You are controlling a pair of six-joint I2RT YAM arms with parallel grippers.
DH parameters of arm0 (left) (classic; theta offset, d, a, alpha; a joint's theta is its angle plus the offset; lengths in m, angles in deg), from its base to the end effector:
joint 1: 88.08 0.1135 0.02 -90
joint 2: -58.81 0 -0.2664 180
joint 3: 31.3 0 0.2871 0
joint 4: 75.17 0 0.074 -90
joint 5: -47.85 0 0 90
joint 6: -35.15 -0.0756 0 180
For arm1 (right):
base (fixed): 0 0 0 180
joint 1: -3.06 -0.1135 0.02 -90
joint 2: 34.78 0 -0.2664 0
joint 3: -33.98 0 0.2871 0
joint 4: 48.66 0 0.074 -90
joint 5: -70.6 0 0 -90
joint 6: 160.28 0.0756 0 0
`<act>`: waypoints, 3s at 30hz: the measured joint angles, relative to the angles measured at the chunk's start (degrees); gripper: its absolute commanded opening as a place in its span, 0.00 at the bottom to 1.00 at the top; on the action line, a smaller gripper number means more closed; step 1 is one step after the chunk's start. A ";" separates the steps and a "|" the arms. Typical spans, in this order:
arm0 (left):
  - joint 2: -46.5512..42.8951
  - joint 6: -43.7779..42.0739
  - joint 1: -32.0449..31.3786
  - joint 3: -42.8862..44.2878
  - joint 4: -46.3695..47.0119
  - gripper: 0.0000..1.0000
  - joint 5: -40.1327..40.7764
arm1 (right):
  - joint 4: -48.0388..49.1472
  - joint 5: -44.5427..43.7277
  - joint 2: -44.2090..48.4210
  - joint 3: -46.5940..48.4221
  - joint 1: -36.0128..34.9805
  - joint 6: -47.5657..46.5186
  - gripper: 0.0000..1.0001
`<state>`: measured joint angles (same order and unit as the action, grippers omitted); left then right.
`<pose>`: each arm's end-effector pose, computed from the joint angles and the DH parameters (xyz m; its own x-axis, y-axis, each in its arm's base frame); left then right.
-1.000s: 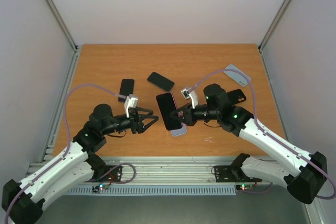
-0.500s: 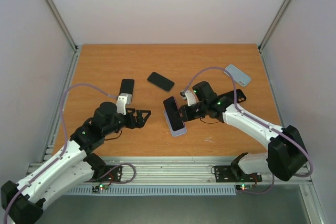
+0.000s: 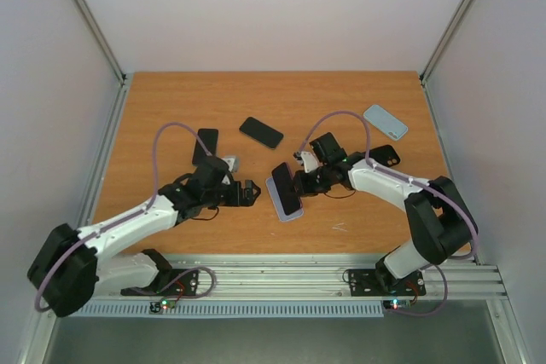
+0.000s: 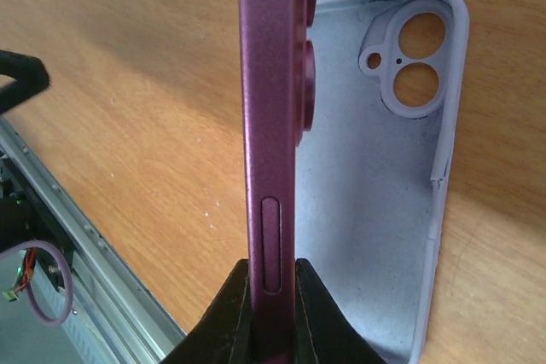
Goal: Put the phone into the phone case
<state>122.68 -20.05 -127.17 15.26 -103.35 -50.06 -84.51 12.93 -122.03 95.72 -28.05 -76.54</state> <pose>0.2117 -0.1853 0.1611 -0.8537 -0.0348 -0.5196 0.2584 0.8379 -0.4807 0.2637 0.2064 0.1349 -0.6754 -0.5152 -0.5276 -0.7341 0.5380 0.4143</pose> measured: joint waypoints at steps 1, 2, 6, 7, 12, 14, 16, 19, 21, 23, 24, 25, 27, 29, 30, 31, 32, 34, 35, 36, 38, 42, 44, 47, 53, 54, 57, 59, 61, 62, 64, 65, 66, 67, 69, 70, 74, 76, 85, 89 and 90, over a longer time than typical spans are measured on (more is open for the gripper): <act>1.46 0.92 -0.44 0.02 0.96 0.99 -0.02 | 0.39 0.37 -0.59 0.00 0.28 0.00 0.01; 2.89 2.01 -0.83 0.02 1.97 0.99 -0.13 | 0.68 0.66 -0.94 0.00 0.46 -0.02 0.01; 8.61 6.49 -1.88 0.44 5.70 0.99 -0.48 | 2.12 1.66 -2.60 0.00 0.98 0.00 0.01; 9.81 7.28 -2.05 0.57 6.45 0.99 -0.63 | 2.43 2.03 -3.21 0.00 1.03 0.02 0.01; 15.67 11.10 -3.08 2.32 9.94 0.96 -1.55 | 2.80 3.10 -4.76 0.00 1.07 0.02 0.01; 17.27 12.11 -3.41 2.91 11.26 0.95 -2.01 | 2.84 3.39 -4.76 0.00 1.07 0.02 0.01; 18.56 13.11 -3.69 3.32 12.81 0.92 -2.32 | 2.80 3.54 -4.79 0.00 1.07 0.00 0.01; 19.63 14.29 -3.80 3.34 14.32 0.91 -2.49 | 2.82 3.87 -5.03 0.00 1.11 0.00 0.01; 20.33 14.88 -3.80 3.34 15.13 0.90 -2.62 | 2.82 4.13 -5.51 0.00 1.14 0.00 0.01; 21.11 15.63 -3.80 3.34 15.98 0.88 -2.84 | 2.78 4.22 -5.90 0.00 1.14 0.02 0.01; 21.62 15.91 -3.80 3.34 16.46 0.87 -3.02 | 2.78 4.24 -5.99 0.00 1.14 0.00 0.01; 22.08 16.20 -3.80 3.34 16.94 0.86 -3.19 | 2.78 4.28 -6.03 -0.02 1.16 0.00 0.01; 23.02 16.70 -3.82 3.34 17.88 0.84 -3.48 | 2.78 4.35 -6.03 -0.02 1.18 0.00 0.01; 24.13 17.27 -3.82 3.32 18.82 0.83 -3.82 | 2.80 4.42 -6.10 -0.02 1.18 0.00 0.01; 24.63 17.51 -3.82 3.32 19.26 0.82 -3.93 | 2.80 4.50 -6.23 -0.04 1.18 0.02 0.01; 25.09 17.62 -3.82 3.32 19.61 0.81 -4.11 | 2.80 4.57 -6.45 -0.04 1.18 0.02 0.01; 25.44 17.77 -3.82 3.32 19.89 0.80 -4.20 | 2.82 4.61 -6.71 -0.07 1.18 0.02 0.01; 25.99 18.03 -3.82 3.32 20.33 0.79 -4.33 | 2.82 4.66 -7.28 -0.20 1.18 0.07 0.01; 26.23 18.25 -3.82 3.32 20.61 0.79 -4.35 | 2.84 4.70 -7.58 -0.22 1.20 0.11 0.01; 26.51 18.40 -3.82 3.32 20.85 0.78 -4.39 | 2.84 4.79 -7.87 -0.26 1.20 0.17 0.01; 27.02 18.62 -3.82 3.32 21.81 0.77 -4.55 | 3.21 5.46 -8.24 -0.28 1.25 0.35 0.01; 28.02 18.86 -3.82 3.32 23.69 0.73 -4.79 | 4.74 7.10 -9.25 -0.37 1.29 1.55 0.01; 28.39 18.97 -3.82 3.32 24.37 0.72 -4.98 | 5.86 8.04 -9.84 -0.46 1.29 2.64 0.01; 28.74 19.02 -3.82 3.32 25.03 0.69 -5.14 | 7.41 9.42 -10.69 -0.61 1.29 4.20 0.01; 28.76 18.97 -3.82 3.26 24.96 0.67 -4.76 | 11.34 11.08 -11.30 -1.86 0.87 8.70 0.01; 28.74 18.97 -3.82 3.26 24.87 0.67 -4.68 | 11.89 11.28 -11.45 -1.97 0.68 9.31 0.01; 28.33 18.75 -3.74 3.26 24.04 0.65 -4.13 | 13.86 11.61 -12.09 -2.01 -0.28 11.41 0.01; 27.67 18.62 -3.74 3.23 23.21 0.63 -3.61 | 15.41 11.78 -12.39 -2.32 -0.81 12.87 0.02; 27.23 18.45 -3.74 3.23 22.64 0.62 -3.15 | 16.72 11.61 -12.46 -2.62 -1.25 14.25 0.03; 27.08 18.34 -3.74 3.23 22.38 0.62 -2.97 | 17.18 11.50 -12.46 -2.71 -1.42 14.75 0.03; 26.80 18.25 -3.74 3.23 21.88 0.62 -2.60 | 17.55 11.06 -12.46 -2.71 -1.77 15.45 0.05; 26.77 18.21 -3.74 3.23 21.79 0.60 -2.51 | 17.62 10.82 -12.46 -2.71 -1.90 15.65 0.05; 26.77 18.10 -3.72 3.23 21.77 0.59 -2.54 | 17.57 10.67 -12.44 -2.71 -1.97 15.69 0.06; 26.77 18.03 -3.72 3.23 21.77 0.59 -2.58 | 17.51 10.40 -12.39 -2.71 -1.99 15.67 0.08; 26.80 17.79 -3.72 3.23 21.77 0.59 -2.73 | 17.27 9.53 -12.22 -2.69 -2.08 15.67 0.11; 26.80 17.77 -3.72 3.23 21.77 0.56 -2.78 | 17.03 9.14 -12.09 -2.62 -2.21 15.63 0.12; 27.08 17.66 -3.72 3.23 21.79 0.53 -2.97 | 15.56 7.58 -11.91 -2.10 -2.60 15.43 0.17; 27.67 17.62 -3.76 3.26 21.81 0.52 -3.10 | 14.49 6.34 -11.91 -1.81 -2.84 15.06 0.20; 28.28 17.27 -4.07 3.32 21.44 0.51 -2.95 | 10.51 1.03 -11.72 -1.07 -4.04 13.22 0.36; 28.33 17.27 -4.09 3.41 21.35 0.51 -2.97 | 7.52 -1.68 -10.93 0.09 -5.55 12.26 0.42; 28.35 17.27 -4.09 3.43 21.27 0.50 -2.97 | 6.56 -2.47 -10.64 0.33 -5.90 12.00 0.45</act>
<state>151.03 -2.78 -131.25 18.70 -82.09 -53.03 -77.96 10.46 -132.67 96.04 -33.96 -64.54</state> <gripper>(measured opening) 0.508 0.390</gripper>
